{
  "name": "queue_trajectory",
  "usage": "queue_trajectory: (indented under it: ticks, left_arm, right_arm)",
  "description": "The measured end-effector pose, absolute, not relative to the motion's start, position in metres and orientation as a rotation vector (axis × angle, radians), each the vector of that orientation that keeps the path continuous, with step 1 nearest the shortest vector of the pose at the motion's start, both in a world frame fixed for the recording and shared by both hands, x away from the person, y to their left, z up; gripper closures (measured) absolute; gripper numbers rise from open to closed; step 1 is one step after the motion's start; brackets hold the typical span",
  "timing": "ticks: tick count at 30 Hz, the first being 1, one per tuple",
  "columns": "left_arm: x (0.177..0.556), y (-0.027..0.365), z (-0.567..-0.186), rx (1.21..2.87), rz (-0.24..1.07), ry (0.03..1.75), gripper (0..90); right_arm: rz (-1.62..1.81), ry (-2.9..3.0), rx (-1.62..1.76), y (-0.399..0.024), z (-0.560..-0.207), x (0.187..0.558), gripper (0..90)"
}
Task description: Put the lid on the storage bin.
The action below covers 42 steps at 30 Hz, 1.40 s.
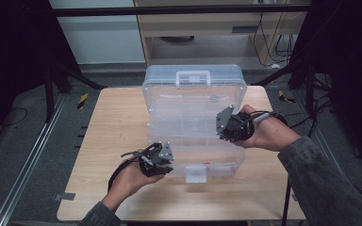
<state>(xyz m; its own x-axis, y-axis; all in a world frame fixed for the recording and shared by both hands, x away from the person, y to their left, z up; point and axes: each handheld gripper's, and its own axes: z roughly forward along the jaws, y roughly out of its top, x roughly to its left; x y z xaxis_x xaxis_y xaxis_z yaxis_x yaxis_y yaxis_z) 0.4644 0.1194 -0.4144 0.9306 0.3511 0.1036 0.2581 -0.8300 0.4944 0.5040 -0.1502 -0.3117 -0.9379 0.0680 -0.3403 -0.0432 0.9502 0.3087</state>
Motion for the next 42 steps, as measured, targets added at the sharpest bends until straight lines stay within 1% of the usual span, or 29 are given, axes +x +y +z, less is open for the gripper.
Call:
queue_trajectory:
  ticks: [7,8,9,16,17,18,20,21,24,28,29,34,35,37,39,40,41,42]
  left_arm:
    - [0.463,0.119,-0.415,2.594,0.275,0.440,74.7]
    - [0.466,0.119,-0.414,2.609,0.304,0.375,74.7]
    - [0.463,0.119,-0.415,2.595,0.278,0.433,74.8]
    - [0.462,0.119,-0.415,2.594,0.278,0.442,74.5]
    - [0.462,0.118,-0.416,2.587,0.290,0.442,73.5]
    - [0.461,0.118,-0.416,2.579,0.308,0.454,70.5]
    - [0.462,0.120,-0.412,2.562,0.308,0.453,58.5]
    - [0.462,0.120,-0.412,2.562,0.308,0.453,55.7]
    - [0.455,0.124,-0.401,2.533,0.308,0.448,54.9]
    - [0.447,0.130,-0.381,2.471,0.302,0.461,49.1]
    - [0.449,0.131,-0.377,2.469,0.317,0.415,45.4]
    - [0.451,0.145,-0.347,2.380,0.285,0.455,41.6]
    - [0.452,0.151,-0.336,2.338,0.264,0.462,41.7]
    - [0.453,0.154,-0.331,2.319,0.266,0.470,42.5]
    - [0.458,0.162,-0.318,2.309,0.301,0.495,46.9]
    - [0.458,0.162,-0.318,2.309,0.301,0.495,49.8]
    - [0.460,0.166,-0.314,2.304,0.304,0.502,49.8]
    - [0.462,0.169,-0.311,2.287,0.298,0.512,53.9]
  right_arm:
    - [0.443,2.756,0.012,-0.150,-0.313,0.503,85.3]
    - [0.445,2.757,0.012,-0.150,-0.313,0.503,85.3]
    - [0.444,2.760,0.011,-0.150,-0.313,0.503,85.3]
    - [0.450,2.768,0.012,-0.151,-0.314,0.502,85.3]
    - [0.452,2.769,0.013,-0.151,-0.314,0.502,85.3]
    - [0.454,2.769,0.016,-0.151,-0.314,0.502,85.2]
    - [0.457,2.768,0.013,-0.152,-0.314,0.502,85.2]
    - [0.457,2.768,0.013,-0.152,-0.314,0.502,85.2]
    - [0.454,2.766,0.013,-0.152,-0.314,0.502,85.1]
    - [0.464,2.764,0.015,-0.153,-0.314,0.502,84.7]
    - [0.466,2.762,0.014,-0.153,-0.314,0.502,84.6]
    - [0.466,2.758,0.013,-0.153,-0.315,0.501,84.4]
    - [0.467,2.758,0.015,-0.153,-0.315,0.501,84.3]
    - [0.467,2.757,0.015,-0.153,-0.315,0.501,84.3]
    - [0.468,2.757,0.017,-0.153,-0.315,0.501,84.2]
    - [0.468,2.757,0.017,-0.153,-0.315,0.501,84.2]
    - [0.468,2.757,0.016,-0.153,-0.315,0.501,84.1]
    - [0.468,2.756,0.016,-0.153,-0.315,0.501,83.9]
